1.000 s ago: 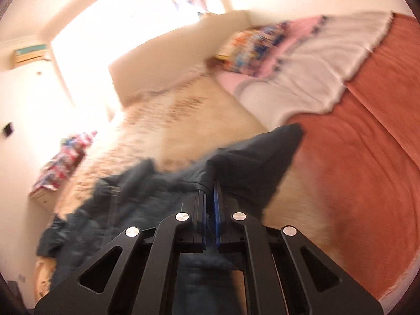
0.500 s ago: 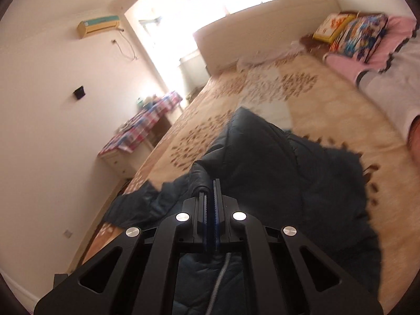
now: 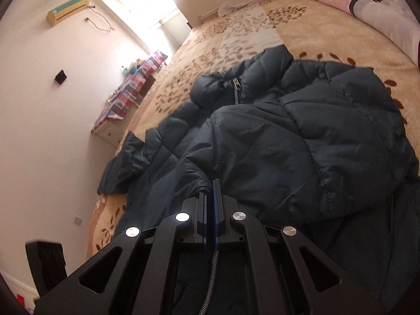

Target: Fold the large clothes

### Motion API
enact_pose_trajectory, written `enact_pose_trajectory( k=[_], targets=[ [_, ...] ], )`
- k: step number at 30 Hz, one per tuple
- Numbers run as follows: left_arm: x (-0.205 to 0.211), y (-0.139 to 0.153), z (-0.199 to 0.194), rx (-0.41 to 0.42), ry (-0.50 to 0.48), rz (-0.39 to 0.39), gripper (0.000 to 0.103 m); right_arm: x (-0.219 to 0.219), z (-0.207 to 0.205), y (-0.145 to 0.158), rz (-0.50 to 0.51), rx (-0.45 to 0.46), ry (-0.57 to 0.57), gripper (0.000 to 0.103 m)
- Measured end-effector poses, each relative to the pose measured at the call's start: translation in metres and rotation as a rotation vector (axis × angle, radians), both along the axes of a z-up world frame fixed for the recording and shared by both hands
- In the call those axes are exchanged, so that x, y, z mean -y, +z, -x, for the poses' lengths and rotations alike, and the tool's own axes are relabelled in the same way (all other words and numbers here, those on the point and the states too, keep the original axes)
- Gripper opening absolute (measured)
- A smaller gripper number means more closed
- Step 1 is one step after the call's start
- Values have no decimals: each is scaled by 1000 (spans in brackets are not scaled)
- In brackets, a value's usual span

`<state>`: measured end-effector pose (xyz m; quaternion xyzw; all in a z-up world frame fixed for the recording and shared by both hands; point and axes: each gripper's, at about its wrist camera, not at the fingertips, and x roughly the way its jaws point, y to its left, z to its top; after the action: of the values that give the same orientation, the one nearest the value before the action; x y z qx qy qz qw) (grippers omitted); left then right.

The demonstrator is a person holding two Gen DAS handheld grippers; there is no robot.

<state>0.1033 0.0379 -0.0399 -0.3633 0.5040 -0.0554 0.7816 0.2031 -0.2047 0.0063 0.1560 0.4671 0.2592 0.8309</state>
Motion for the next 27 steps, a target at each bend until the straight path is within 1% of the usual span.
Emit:
enact_pose_trajectory(
  k=[1, 4, 7, 9, 13, 15, 16, 17, 18, 19, 20, 21, 23, 26, 27],
  targets=[
    [1, -4, -5, -9, 19, 33, 77, 0, 1, -5, 1, -7, 1, 5],
    [5, -16, -20, -43, 92, 101, 78, 2, 4, -16, 4, -30, 5, 5],
    [7, -26, -31, -74, 156, 132, 80, 5, 6, -24, 2, -46, 10, 5],
    [8, -29, -37, -80, 187, 139, 81, 7, 7, -27, 1, -54, 15, 5],
    [11, -31, -49, -90, 246, 129, 82, 10, 7, -31, -2, -61, 23, 5],
    [11, -33, -57, -105, 250, 118, 81, 11, 8, -32, -5, -66, 23, 5],
    [14, -33, -62, -119, 245, 101, 75, 11, 9, -34, -2, -67, 23, 5],
    [16, -34, -66, -132, 239, 76, 56, 11, 9, -34, 4, -66, 23, 5],
    [16, -34, -70, -146, 228, 52, 46, 11, 10, -34, 14, -61, 24, 5],
    [14, -35, -71, -154, 211, 44, 32, 11, 10, -34, 20, -58, 26, 5],
    [12, -35, -72, -151, 201, 48, 22, 11, 10, -35, 23, -57, 28, 5],
    [8, -34, -70, -141, 195, 47, 19, 11, 11, -35, 29, -55, 31, 5],
    [3, -25, -67, -111, 167, 6, 12, 8, 12, -36, 43, -52, 37, 5],
    [4, 2, -69, -11, 103, -131, 10, 0, 12, -36, 61, -43, 45, 5],
    [3, 9, -70, 15, 87, -165, 10, -3, 11, -36, 62, -43, 49, 5]
  ],
)
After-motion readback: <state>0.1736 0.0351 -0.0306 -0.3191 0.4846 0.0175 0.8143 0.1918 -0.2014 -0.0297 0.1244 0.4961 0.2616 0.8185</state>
